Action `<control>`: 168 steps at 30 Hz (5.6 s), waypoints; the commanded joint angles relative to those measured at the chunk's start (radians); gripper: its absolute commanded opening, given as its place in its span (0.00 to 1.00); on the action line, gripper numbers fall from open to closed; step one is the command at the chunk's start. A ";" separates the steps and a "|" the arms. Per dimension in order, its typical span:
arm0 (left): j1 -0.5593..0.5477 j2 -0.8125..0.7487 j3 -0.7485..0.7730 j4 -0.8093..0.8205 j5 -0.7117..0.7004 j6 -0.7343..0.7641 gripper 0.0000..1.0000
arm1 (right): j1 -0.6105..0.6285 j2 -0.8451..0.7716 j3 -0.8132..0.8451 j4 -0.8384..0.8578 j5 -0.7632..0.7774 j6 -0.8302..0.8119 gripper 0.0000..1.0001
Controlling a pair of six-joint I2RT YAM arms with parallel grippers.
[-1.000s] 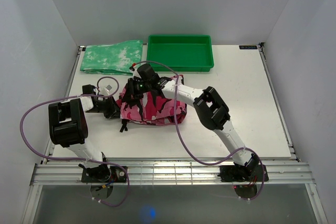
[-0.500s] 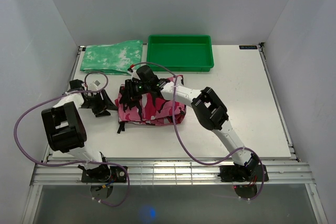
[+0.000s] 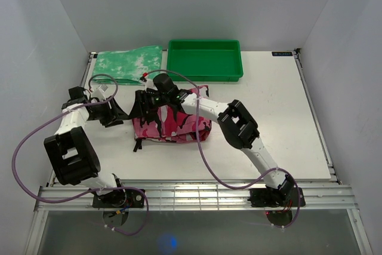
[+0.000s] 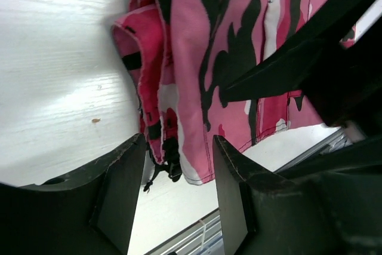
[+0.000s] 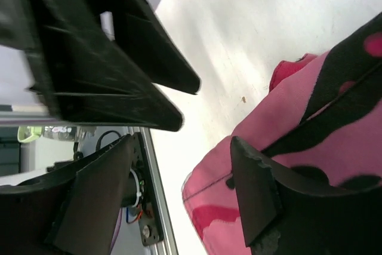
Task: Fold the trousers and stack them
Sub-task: Fold the trousers
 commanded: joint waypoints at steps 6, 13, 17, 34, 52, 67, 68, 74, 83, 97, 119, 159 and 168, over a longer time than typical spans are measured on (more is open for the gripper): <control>-0.110 0.042 0.098 0.102 -0.099 -0.061 0.56 | -0.258 -0.351 -0.151 -0.188 -0.125 -0.320 0.77; -0.185 0.145 0.174 0.124 -0.202 -0.089 0.48 | -0.471 -0.496 -0.369 -0.540 -0.007 -0.690 0.87; -0.212 0.193 0.194 0.118 -0.204 -0.103 0.46 | -0.542 -0.482 -0.388 -0.548 0.012 -0.813 0.88; -0.265 0.223 0.232 0.088 -0.160 -0.121 0.15 | -0.582 -0.888 -0.855 -0.525 0.056 -0.990 0.90; -0.263 0.183 0.157 0.102 -0.032 -0.161 0.00 | -0.157 -0.965 -1.220 0.047 0.694 -0.491 0.90; -0.203 0.045 0.158 -0.091 -0.069 -0.046 0.00 | -0.222 -0.910 -1.227 0.034 0.644 -0.273 0.08; -0.196 0.039 0.151 -0.100 -0.069 -0.044 0.00 | -0.223 -0.912 -1.232 0.032 0.634 -0.264 0.08; -0.174 -0.010 0.051 -0.096 -0.265 -0.020 0.00 | -0.223 -0.930 -1.255 0.020 0.643 -0.281 0.08; -0.154 0.130 -0.012 -0.002 -0.387 0.087 0.00 | -0.202 -0.979 -1.260 -0.014 0.590 -0.577 0.69; -0.165 0.374 0.177 0.091 -0.351 0.235 0.00 | -0.359 -1.057 -0.932 -0.322 0.162 -0.870 0.80; -0.030 0.281 0.319 -0.057 -0.048 0.305 0.00 | -0.307 -0.510 -0.730 -0.160 -0.180 -0.869 0.77; -0.113 0.145 0.064 0.148 0.146 -0.109 0.52 | -0.092 -0.501 -0.394 -0.336 0.280 -0.391 0.78; -0.116 0.274 -0.084 0.289 0.147 -0.210 0.38 | 0.051 -0.352 -0.286 -0.319 0.436 -0.358 0.75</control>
